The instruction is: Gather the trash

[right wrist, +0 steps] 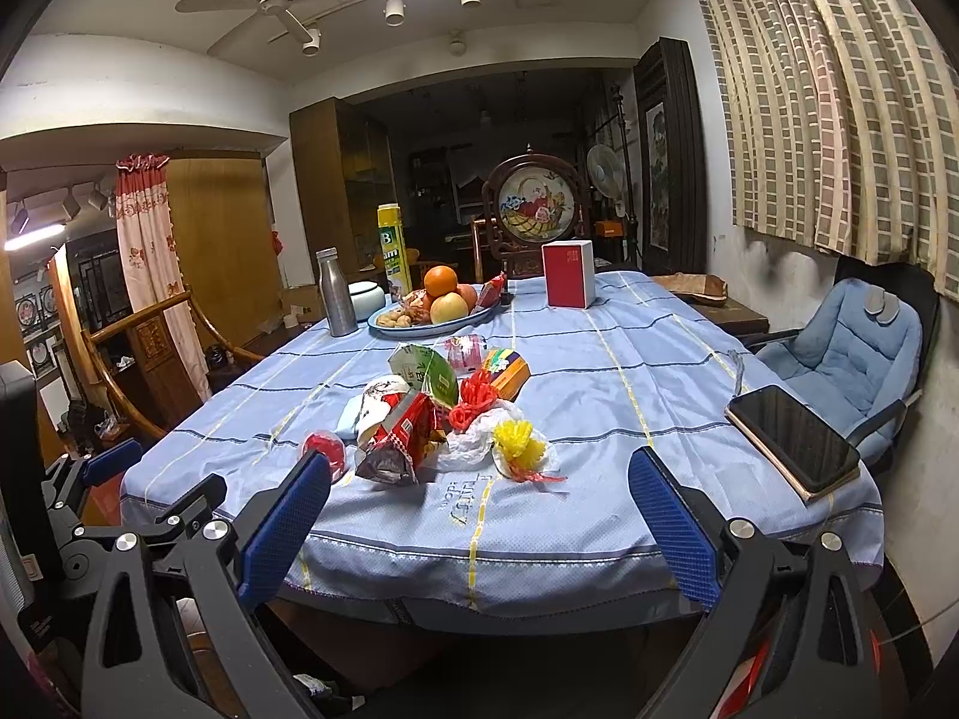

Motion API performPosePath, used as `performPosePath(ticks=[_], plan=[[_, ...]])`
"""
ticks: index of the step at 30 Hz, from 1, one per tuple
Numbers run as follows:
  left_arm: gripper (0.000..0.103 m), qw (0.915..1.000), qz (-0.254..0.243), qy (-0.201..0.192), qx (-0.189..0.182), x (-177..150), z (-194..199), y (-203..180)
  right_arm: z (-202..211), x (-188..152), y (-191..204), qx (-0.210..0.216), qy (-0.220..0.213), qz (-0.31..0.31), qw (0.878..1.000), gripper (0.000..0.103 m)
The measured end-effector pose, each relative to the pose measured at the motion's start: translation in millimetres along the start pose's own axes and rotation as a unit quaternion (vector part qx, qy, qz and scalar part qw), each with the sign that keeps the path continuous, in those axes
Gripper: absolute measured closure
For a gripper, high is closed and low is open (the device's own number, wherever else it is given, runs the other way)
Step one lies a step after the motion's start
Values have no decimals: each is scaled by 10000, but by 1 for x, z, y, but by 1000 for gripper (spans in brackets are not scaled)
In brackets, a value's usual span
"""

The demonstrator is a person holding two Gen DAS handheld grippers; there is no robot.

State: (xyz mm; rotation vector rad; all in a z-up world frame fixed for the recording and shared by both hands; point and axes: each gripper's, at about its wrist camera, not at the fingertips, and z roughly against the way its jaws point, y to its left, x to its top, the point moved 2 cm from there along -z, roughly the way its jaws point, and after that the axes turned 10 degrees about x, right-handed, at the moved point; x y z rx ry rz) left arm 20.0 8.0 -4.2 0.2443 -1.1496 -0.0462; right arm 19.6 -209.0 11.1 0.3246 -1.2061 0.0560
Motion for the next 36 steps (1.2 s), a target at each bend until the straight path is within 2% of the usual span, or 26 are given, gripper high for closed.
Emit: performPosePath(ticks=[4,15,18,26,28,30,32,36], plan=[[6,10000,-5,-5,11,-3,-2,-2,2,-3,-13,31,10,13,10000,6],[6,10000,-40,19,18,-4,-2,-2,2,-12,-12,52,11,17,10000,6],[6,10000,-31,50,20,-10,-13,-4,0,-14,-15,87,66,-13,9999,6],[6,9987,-130,486,36,-16,-26,-6,-15,-25,-27,128,273,-183,9994,6],[6,9979,-133,626,85,-20,-36,-4,-22,-29,-32,166,397,-283,9987,6],[6,9984,13,552,121,-22,-47,2,-32,-33,-37,225,541,-403,9975,6],[6,9967,50,806,125,-26,-58,8,-42,-39,-46,284,700,-546,9956,6],[6,9942,157,1053,170,-32,-89,17,-65,-52,-58,320,957,-676,9926,6]])
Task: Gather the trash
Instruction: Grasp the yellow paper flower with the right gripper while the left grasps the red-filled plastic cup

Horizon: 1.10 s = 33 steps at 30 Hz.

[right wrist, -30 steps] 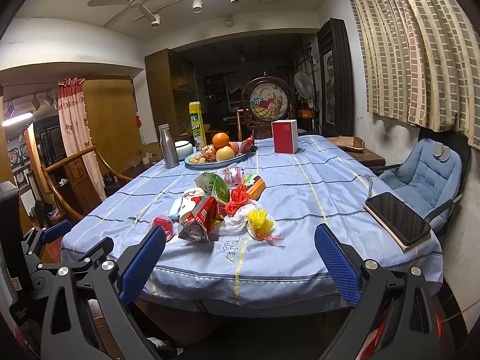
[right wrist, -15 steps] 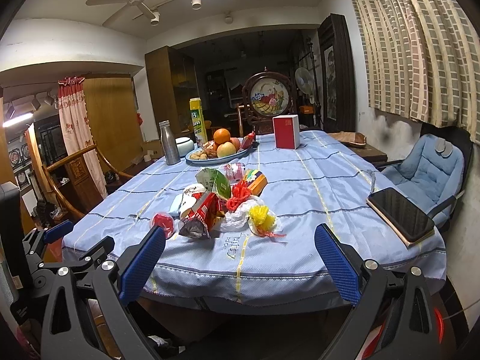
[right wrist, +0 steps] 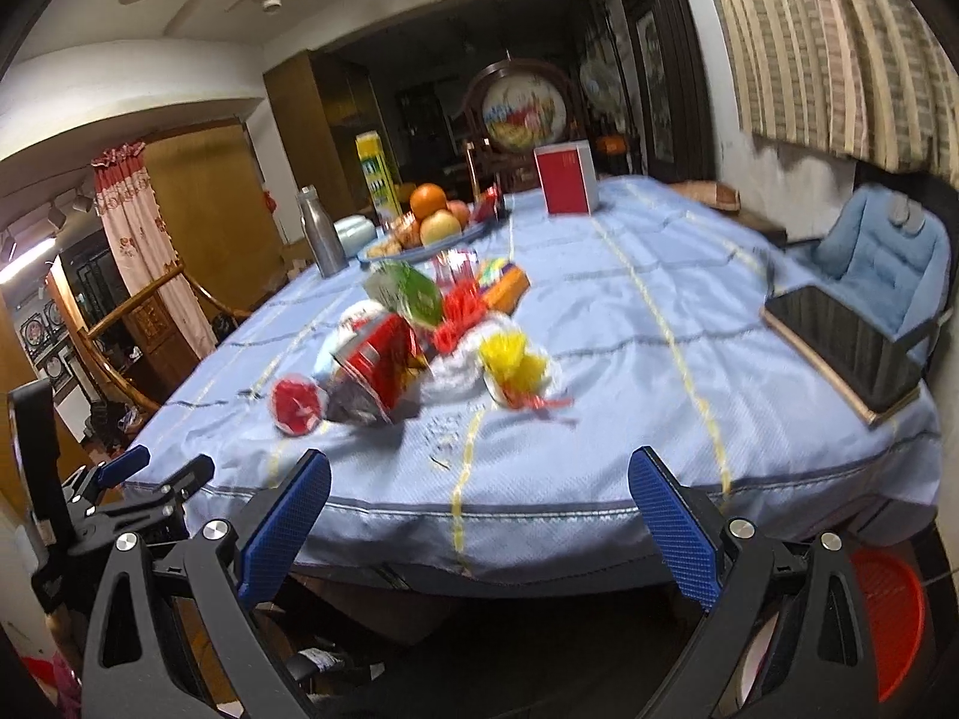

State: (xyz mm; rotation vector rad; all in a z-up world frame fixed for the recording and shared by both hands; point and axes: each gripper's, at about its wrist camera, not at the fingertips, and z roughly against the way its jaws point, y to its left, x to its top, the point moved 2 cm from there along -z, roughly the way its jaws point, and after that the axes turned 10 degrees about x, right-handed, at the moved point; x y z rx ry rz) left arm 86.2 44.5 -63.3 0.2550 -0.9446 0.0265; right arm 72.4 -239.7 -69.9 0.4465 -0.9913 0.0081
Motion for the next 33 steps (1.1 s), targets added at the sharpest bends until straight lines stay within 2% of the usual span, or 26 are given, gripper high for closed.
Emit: performPosePath(ticks=[4,12,21,23,24,26,27,30,32,33], plan=[[6,9986,175,356,-362,10,-30,-9,-29,0,-14,-1,213,-43,9998,6],[6,9977,56,532,-413,38,-77,-32,-72,16,-28,-101,426,-45,9990,6],[6,9957,130,824,-395,44,-107,-36,-127,45,-35,-192,545,-113,9983,6],[6,9948,187,896,-448,44,-110,-34,-138,49,-36,-226,612,-102,9978,11],[6,9943,228,923,-474,44,-112,-33,-144,51,-36,-217,660,-85,9975,18],[7,9933,340,946,-576,45,-115,-30,-151,51,-36,-220,740,-51,9970,40],[7,9930,382,935,-606,46,-116,-29,-155,50,-37,-211,792,-52,9966,62],[20,9918,517,882,-766,49,-115,-26,-153,48,-40,-131,720,-140,9972,64],[38,9904,564,863,-923,49,-114,-26,-145,48,-40,-112,620,-149,9979,64],[43,9896,573,863,-1002,49,-113,-26,-142,49,-40,-108,590,-142,9981,64]])
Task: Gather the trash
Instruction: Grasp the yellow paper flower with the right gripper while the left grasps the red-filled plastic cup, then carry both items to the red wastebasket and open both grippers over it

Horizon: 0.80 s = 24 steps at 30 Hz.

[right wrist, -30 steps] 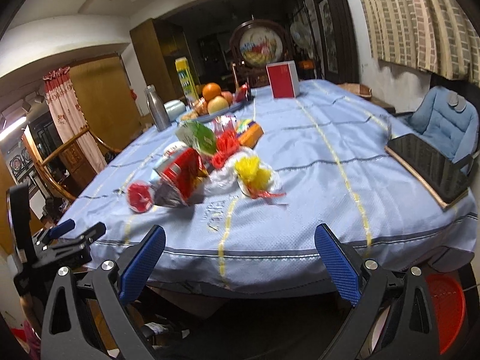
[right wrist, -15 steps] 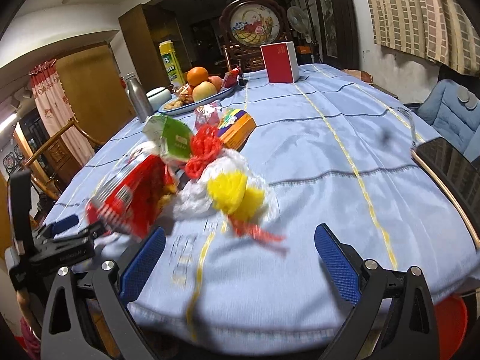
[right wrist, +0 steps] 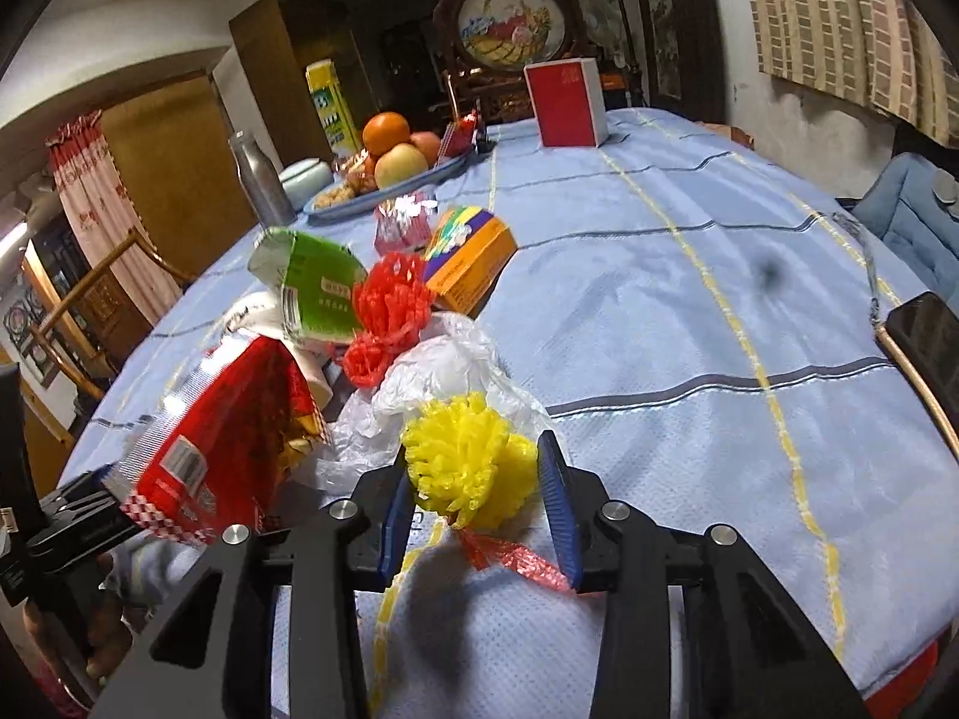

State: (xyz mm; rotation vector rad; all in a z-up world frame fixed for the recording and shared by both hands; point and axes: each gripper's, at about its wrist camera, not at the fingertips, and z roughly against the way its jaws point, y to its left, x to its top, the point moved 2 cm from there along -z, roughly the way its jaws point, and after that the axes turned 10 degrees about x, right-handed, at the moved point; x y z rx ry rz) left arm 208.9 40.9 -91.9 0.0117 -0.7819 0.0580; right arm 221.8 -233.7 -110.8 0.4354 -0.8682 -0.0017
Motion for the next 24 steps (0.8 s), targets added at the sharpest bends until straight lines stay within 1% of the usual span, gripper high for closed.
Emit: performPosePath(ticks=[2,3,4,8,13,20,24], plan=[[66,9998,-3,55,-179,-1,1,-1,9,-1,0,-8,-77,12,10000,64],[69,9995,15,80,-291,-1,3,-1,13,-1,-1,-9,-117,7,9999,64],[70,9996,-3,84,-282,-2,5,-2,18,-1,-1,-5,-165,1,9999,64],[71,9998,-127,-148,-61,-4,23,-5,37,-4,-3,-5,-357,-11,9994,64],[71,9987,-253,-431,20,-1,52,-13,68,-6,-9,-13,-670,-57,9977,64],[71,9952,-552,-781,-186,-1,92,-44,123,-22,-27,-183,-1110,-171,9935,64],[70,9915,-815,-885,-491,-7,112,-74,157,-34,-46,-373,-1353,-291,9897,64]])
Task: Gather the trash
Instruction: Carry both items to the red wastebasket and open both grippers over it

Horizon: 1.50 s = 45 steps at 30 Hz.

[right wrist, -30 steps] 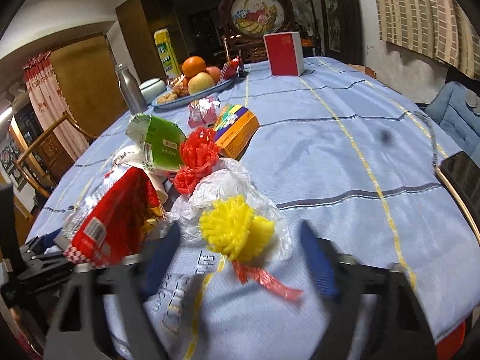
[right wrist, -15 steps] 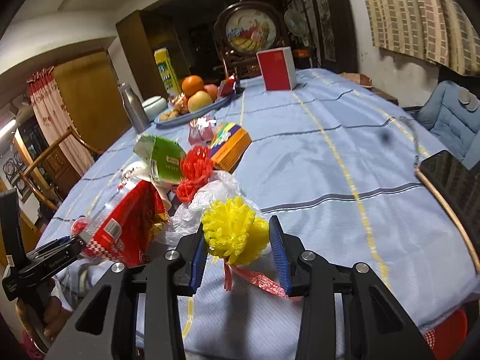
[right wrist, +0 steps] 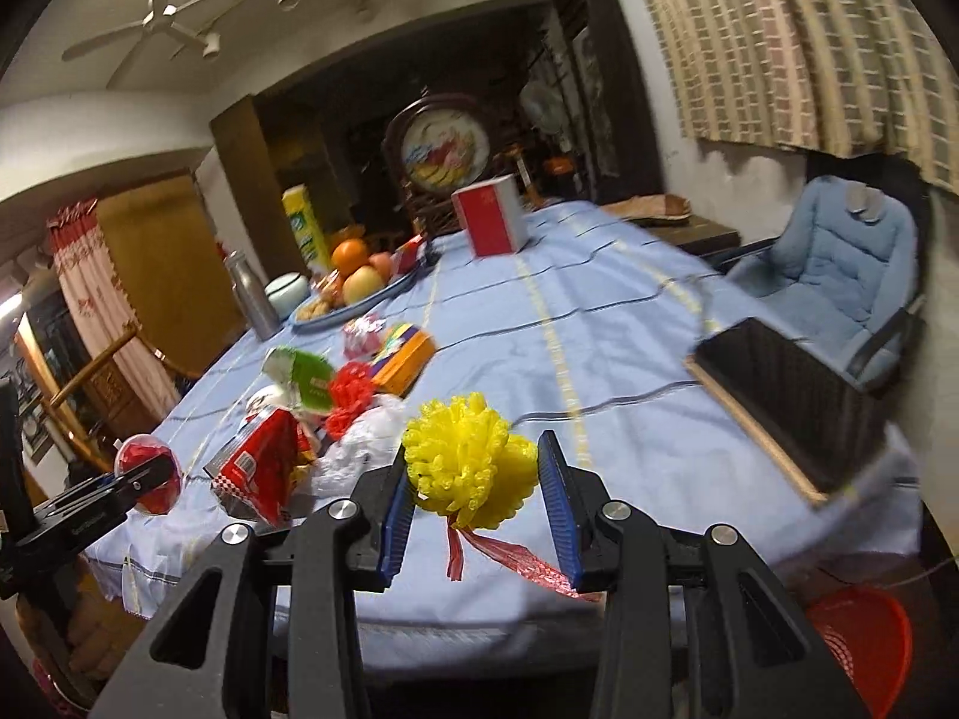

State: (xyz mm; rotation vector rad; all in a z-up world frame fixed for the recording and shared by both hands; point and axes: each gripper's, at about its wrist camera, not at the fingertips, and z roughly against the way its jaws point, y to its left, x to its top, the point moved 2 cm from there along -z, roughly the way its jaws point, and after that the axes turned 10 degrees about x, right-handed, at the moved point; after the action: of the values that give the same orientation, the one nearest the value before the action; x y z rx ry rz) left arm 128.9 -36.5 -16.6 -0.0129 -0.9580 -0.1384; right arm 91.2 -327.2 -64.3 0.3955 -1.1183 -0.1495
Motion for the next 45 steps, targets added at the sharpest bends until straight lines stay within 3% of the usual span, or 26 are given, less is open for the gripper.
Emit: performPosePath(ticks=[9,15,20,22,23,28,35,36,38,40,45], plan=[[70,9942,-653,73,-847,-5,14,-93,75,-22,-69,-785,-341,-323,9958,62],[70,9814,-1257,280,-1424,-15,7,-171,109,-61,-146,-1537,-220,-951,9833,62],[70,9634,-1873,536,-1842,-30,-5,-245,100,-121,-222,-1969,409,-1806,9628,60],[70,9544,-2123,627,-2004,-38,-9,-276,90,-141,-243,-2069,772,-2002,9545,41],[70,9504,-2231,665,-2063,-41,-11,-290,88,-148,-252,-2116,832,-2123,9504,37],[70,9249,-2846,789,-2393,-61,-13,-360,112,-154,-274,-2222,480,-2405,9436,32],[69,8956,-3271,981,-2851,-82,-9,-424,161,-156,-298,-2423,-113,-2694,9320,27],[67,8918,-3328,1022,-2889,-85,-8,-431,166,-158,-300,-2428,-157,-2734,9306,27],[40,8865,-3437,1090,-2899,-91,-7,-444,172,-160,-304,-2422,-217,-2795,9288,27],[23,8890,-3421,1034,-2864,-93,-4,-447,174,-160,-307,-2423,-253,-2801,9286,27],[16,9005,-3383,805,-2613,-88,-2,-445,171,-161,-309,-2385,-221,-2750,9311,27]])
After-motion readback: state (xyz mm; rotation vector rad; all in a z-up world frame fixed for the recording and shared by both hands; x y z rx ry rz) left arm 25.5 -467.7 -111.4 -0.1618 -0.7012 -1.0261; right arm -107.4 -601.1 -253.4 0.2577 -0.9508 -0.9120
